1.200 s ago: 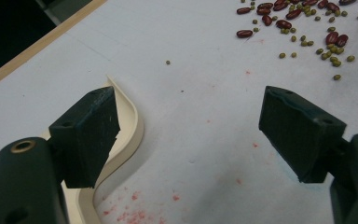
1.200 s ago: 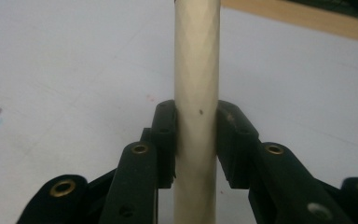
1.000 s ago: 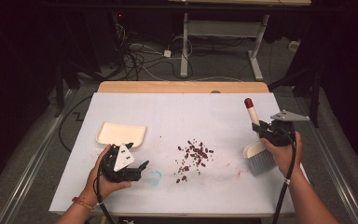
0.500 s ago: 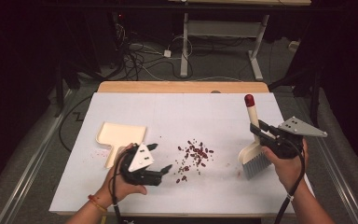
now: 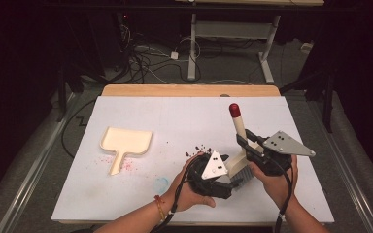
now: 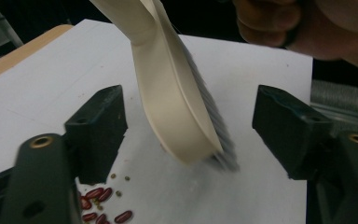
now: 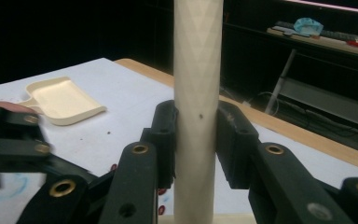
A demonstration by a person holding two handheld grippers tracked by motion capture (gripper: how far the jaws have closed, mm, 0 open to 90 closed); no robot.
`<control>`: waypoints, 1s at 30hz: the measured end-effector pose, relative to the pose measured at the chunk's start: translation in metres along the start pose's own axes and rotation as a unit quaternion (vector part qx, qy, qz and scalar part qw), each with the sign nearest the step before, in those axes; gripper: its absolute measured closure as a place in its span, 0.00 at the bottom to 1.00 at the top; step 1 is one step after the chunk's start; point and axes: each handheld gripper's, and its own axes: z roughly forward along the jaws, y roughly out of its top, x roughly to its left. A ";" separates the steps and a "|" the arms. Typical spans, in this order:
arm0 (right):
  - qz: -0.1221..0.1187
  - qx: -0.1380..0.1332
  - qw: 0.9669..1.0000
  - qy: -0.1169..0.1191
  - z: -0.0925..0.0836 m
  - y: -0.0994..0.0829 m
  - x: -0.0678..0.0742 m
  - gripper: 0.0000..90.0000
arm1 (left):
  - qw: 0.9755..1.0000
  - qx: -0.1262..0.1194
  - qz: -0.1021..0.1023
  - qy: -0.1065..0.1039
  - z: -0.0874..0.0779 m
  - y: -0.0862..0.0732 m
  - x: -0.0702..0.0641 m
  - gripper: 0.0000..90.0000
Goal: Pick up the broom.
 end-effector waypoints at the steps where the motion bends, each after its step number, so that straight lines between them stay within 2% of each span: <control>1: -0.001 -0.002 1.000 0.002 0.000 0.000 0.002 0.79 | 1.000 -0.004 -0.014 0.004 0.005 -0.001 0.003 0.36; 4: -0.003 -0.006 1.000 0.012 -0.001 0.000 0.008 0.79 | 1.000 -0.005 -0.019 0.005 0.008 -0.003 0.008 0.43; 6: -0.011 -0.009 1.000 0.020 -0.003 0.001 0.012 0.79 | 1.000 -0.004 -0.002 0.005 0.007 -0.006 0.013 0.46; 9: -0.018 -0.023 0.999 0.030 -0.009 0.004 0.017 0.79 | 1.000 -0.003 0.001 -0.001 0.005 -0.011 0.019 0.57; 12: -0.025 -0.028 0.999 0.037 -0.013 0.007 0.020 0.78 | 1.000 0.006 0.026 0.005 -0.002 -0.012 0.024 0.65; 14: -0.025 -0.033 0.998 0.039 -0.016 0.008 0.021 0.78 | 0.999 0.007 0.034 0.003 -0.006 -0.012 0.027 0.70; 15: -0.025 -0.036 0.998 0.049 -0.018 0.008 0.020 0.78 | 0.999 0.009 0.039 -0.009 -0.013 -0.012 0.030 0.71; 18: -0.025 -0.038 0.996 0.082 -0.020 0.009 0.018 0.77 | 0.999 0.017 0.050 -0.013 -0.020 -0.012 0.032 0.72; 20: -0.034 -0.039 0.993 0.110 -0.021 0.010 0.016 0.71 | 0.996 0.024 0.091 -0.007 -0.031 -0.014 0.032 0.73; 21: -0.042 -0.039 0.990 0.126 -0.022 0.011 0.015 0.67 | 0.994 0.029 0.105 -0.007 -0.035 -0.016 0.031 0.73; 22: -0.050 -0.034 0.988 0.142 -0.023 0.011 0.015 0.64 | 0.994 0.029 0.105 -0.007 -0.035 -0.016 0.031 0.73; 24: -0.083 -0.030 0.981 0.171 -0.026 0.010 0.014 0.58 | 0.991 0.045 0.127 -0.017 -0.048 -0.023 0.028 0.73; 25: -0.083 -0.030 0.981 0.171 -0.026 0.010 0.014 0.58 | 0.991 0.045 0.127 -0.017 -0.048 -0.023 0.028 0.73; 26: -0.117 -0.019 0.972 0.201 -0.027 0.006 0.014 0.56 | 0.990 0.046 0.128 -0.023 -0.052 -0.026 0.028 0.73; 27: -0.133 -0.008 0.968 0.211 -0.026 0.004 0.015 0.53 | 0.990 0.047 0.127 -0.033 -0.056 -0.029 0.028 0.73; 28: -0.144 0.001 0.963 0.230 -0.025 0.002 0.015 0.52 | 0.990 0.048 0.127 -0.047 -0.064 -0.034 0.027 0.73; 29: -0.151 0.016 0.955 0.254 -0.023 -0.001 0.016 0.51 | 0.990 0.048 0.127 -0.047 -0.064 -0.034 0.027 0.73; 30: -0.151 0.016 0.955 0.254 -0.023 -0.001 0.016 0.51 | 0.989 0.046 0.127 -0.059 -0.068 -0.036 0.028 0.73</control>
